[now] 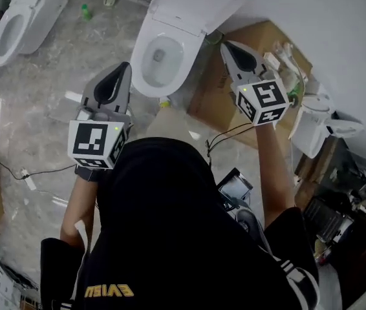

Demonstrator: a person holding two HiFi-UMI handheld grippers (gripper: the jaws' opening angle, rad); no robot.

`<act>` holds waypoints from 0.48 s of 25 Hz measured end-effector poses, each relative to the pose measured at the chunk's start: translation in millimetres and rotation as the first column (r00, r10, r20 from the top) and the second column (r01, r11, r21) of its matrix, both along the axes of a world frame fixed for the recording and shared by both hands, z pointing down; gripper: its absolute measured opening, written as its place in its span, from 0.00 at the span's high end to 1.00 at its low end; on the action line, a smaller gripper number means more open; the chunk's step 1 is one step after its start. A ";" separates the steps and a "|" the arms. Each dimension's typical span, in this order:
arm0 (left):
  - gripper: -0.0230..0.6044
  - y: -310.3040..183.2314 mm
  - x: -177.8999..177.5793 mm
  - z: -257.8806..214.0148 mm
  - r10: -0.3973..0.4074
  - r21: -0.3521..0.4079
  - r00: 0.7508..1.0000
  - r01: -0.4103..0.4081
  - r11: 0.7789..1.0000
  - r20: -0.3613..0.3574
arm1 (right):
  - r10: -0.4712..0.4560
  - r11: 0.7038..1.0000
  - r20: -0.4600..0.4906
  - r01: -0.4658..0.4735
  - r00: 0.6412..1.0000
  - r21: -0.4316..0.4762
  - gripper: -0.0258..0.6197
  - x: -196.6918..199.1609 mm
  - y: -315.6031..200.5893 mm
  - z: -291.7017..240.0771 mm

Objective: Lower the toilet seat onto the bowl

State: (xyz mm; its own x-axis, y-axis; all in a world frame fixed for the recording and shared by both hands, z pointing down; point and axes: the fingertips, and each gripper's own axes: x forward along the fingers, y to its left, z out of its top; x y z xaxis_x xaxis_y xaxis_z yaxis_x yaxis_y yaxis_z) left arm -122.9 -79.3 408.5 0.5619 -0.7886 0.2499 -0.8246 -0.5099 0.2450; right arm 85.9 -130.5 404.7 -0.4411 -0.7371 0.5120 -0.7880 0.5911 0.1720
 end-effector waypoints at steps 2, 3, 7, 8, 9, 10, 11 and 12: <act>0.94 3.1 5.7 -7.6 0.040 0.022 0.999 -0.040 0.999 0.006 | 0.033 0.997 -0.004 -0.032 0.999 0.065 0.97 2.2 14.1 -20.9; 0.94 6.3 10.4 -11.6 0.064 0.038 0.998 -0.064 0.997 0.011 | 0.047 0.994 -0.009 -0.046 0.999 0.094 0.97 2.7 22.5 -28.8; 0.94 19.1 33.4 -25.1 0.148 0.088 0.988 -0.150 0.985 0.036 | 0.094 0.979 -0.019 -0.089 0.995 0.183 0.97 3.5 49.2 -47.7; 0.94 21.7 39.4 -27.3 0.166 0.094 0.985 -0.169 0.981 0.037 | 0.106 0.975 -0.014 -0.101 0.994 0.196 0.97 4.2 54.8 -50.3; 0.94 23.9 44.8 -29.4 0.184 0.099 0.982 -0.187 0.977 0.038 | 0.120 0.972 -0.005 -0.117 0.993 0.206 0.97 4.8 60.4 -52.5; 0.94 25.9 49.2 -31.2 0.199 0.101 0.979 -0.202 0.974 0.040 | 0.133 0.968 0.004 -0.131 0.991 0.214 0.97 5.2 65.6 -54.4; 0.94 28.0 52.5 -33.0 0.209 0.103 0.977 -0.212 0.972 0.042 | 0.143 0.965 0.014 -0.142 0.990 0.219 0.97 5.5 70.2 -56.1; 0.94 30.3 55.0 -34.8 0.216 0.105 0.975 -0.219 0.970 0.045 | 0.151 0.963 0.023 -0.152 0.988 0.223 0.97 6.1 74.3 -57.7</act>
State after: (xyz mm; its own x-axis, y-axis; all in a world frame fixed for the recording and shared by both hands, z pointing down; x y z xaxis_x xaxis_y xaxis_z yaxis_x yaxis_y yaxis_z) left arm -67.9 -49.0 373.7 0.7158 -0.6718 0.1908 -0.6977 -0.6999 0.1531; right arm 92.0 -56.2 347.1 -0.3180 -0.8909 0.3244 -0.8668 0.4118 0.2812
